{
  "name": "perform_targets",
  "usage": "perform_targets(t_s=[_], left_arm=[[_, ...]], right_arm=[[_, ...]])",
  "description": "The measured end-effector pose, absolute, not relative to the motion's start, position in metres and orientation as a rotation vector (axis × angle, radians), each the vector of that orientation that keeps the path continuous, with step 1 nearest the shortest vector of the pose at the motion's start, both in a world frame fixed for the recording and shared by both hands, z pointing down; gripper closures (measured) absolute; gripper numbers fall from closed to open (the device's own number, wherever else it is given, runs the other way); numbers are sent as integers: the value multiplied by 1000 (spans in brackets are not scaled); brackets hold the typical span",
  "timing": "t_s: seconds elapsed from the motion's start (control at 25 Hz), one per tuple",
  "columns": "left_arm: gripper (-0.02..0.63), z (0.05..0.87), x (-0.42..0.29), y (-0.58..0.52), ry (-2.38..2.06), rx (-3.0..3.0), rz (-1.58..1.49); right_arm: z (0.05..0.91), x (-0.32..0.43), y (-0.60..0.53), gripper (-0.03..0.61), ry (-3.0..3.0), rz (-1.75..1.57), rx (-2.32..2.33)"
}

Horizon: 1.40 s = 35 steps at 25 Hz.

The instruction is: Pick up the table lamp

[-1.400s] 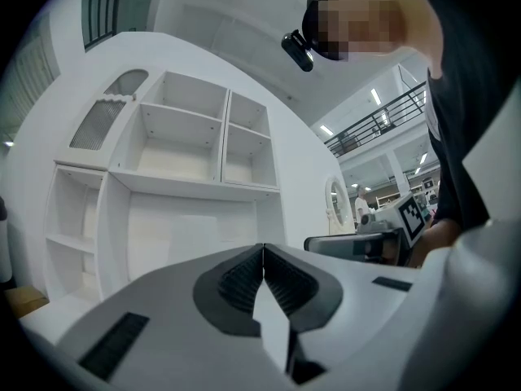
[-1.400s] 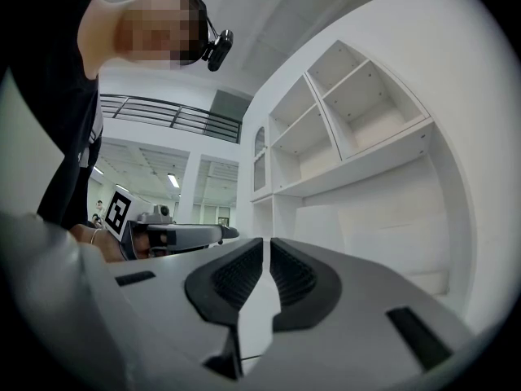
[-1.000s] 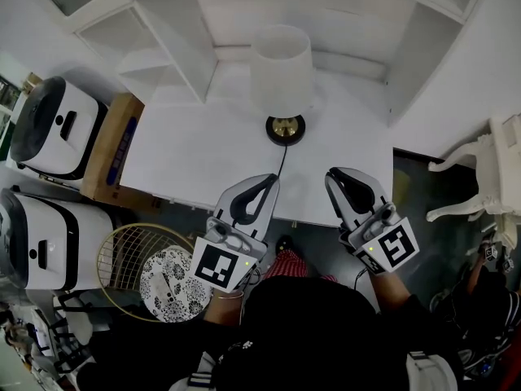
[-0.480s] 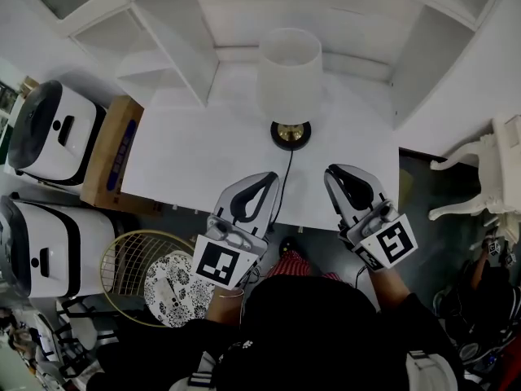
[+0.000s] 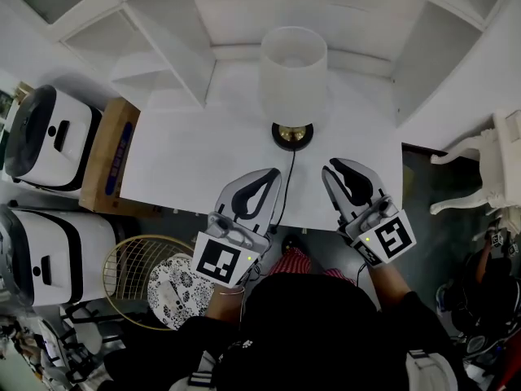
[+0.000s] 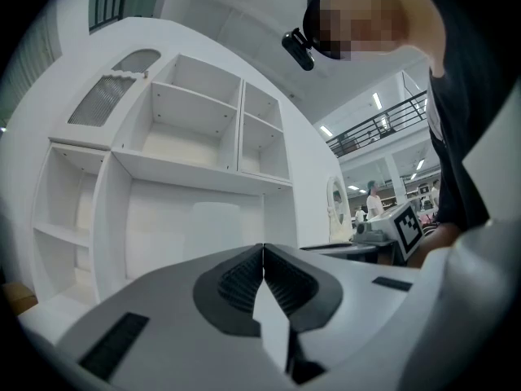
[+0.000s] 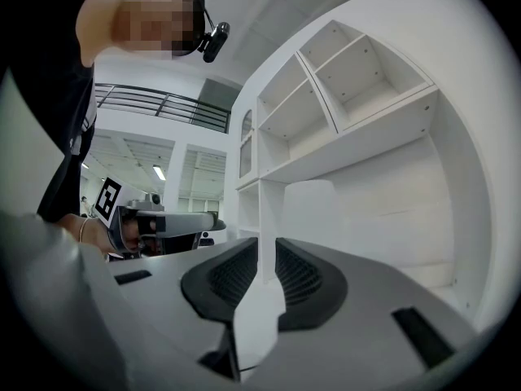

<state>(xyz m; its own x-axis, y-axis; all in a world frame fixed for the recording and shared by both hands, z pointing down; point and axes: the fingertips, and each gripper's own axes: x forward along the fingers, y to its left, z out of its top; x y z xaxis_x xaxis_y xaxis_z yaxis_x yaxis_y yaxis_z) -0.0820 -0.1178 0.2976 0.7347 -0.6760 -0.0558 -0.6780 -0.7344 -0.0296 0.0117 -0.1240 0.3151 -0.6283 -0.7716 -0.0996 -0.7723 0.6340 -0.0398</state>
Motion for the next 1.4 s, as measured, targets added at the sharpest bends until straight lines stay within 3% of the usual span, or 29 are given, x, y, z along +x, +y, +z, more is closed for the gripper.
perform_targets(t_s=[1.4], left_arm=[[601, 310, -88, -147, 1018, -2946, 83]], right_arm=[[367, 1, -170, 491, 2743, -9, -1470]])
